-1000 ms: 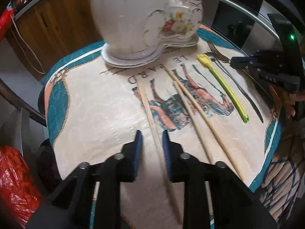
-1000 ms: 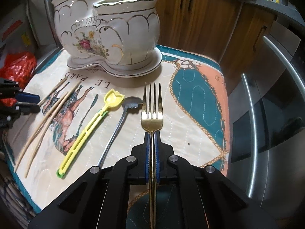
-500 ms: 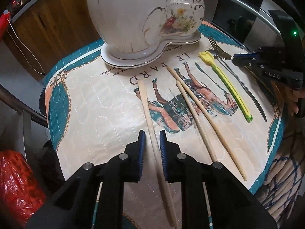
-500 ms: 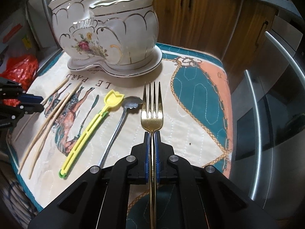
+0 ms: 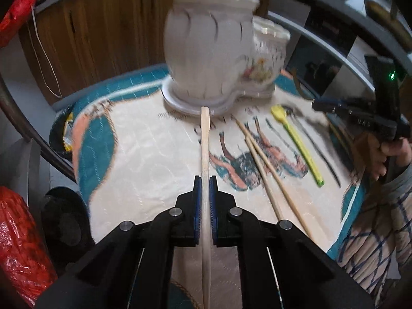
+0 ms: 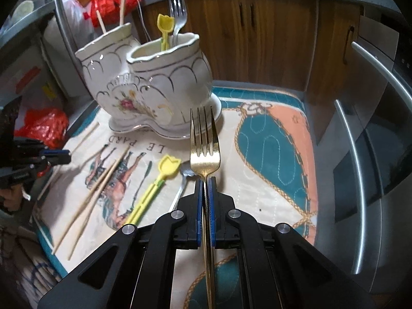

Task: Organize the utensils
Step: 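Grasp and lift a chopstick with the left tool while the right tool grasps the gold fork, then carry the chopstick with the left tool while the right tool carries the gold fork to the holder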

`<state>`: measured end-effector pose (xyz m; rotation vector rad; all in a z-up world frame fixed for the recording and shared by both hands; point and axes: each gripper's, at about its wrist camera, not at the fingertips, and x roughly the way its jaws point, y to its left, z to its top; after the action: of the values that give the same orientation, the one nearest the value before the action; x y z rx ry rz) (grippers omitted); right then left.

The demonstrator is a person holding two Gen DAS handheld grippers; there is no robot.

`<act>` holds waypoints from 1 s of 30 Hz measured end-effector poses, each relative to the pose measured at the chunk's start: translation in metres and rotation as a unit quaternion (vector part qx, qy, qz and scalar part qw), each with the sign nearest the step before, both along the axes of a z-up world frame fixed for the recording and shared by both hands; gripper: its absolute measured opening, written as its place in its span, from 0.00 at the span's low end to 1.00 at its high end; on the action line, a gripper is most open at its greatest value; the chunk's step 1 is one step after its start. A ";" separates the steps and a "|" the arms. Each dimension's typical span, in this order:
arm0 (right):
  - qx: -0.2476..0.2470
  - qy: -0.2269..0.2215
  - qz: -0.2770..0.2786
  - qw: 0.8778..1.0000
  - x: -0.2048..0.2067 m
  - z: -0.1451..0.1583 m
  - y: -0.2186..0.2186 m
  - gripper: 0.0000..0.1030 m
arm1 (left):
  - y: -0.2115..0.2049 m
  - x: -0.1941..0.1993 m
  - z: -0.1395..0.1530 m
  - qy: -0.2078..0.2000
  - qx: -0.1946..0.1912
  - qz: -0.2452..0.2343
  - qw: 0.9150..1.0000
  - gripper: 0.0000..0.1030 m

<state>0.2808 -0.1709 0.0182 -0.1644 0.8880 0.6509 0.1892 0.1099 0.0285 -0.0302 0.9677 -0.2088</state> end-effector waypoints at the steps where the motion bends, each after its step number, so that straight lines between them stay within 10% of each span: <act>1: 0.003 -0.004 0.001 1.000 -0.001 0.002 0.000 0.05 | 0.002 -0.005 0.004 -0.008 -0.003 0.003 1.000 0.06; 13: 0.045 -0.046 0.018 0.998 -0.016 0.032 0.004 0.06 | 0.003 -0.007 0.045 -0.128 -0.026 0.031 0.991 0.06; 30: 0.083 -0.102 0.022 0.991 -0.034 0.071 0.010 0.05 | 0.005 -0.016 0.089 -0.273 -0.067 0.091 0.955 0.06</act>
<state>0.2468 -0.1605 0.0887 -0.0994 0.6325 0.7317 0.1735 0.1147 0.1178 -0.1778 0.3933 -0.1024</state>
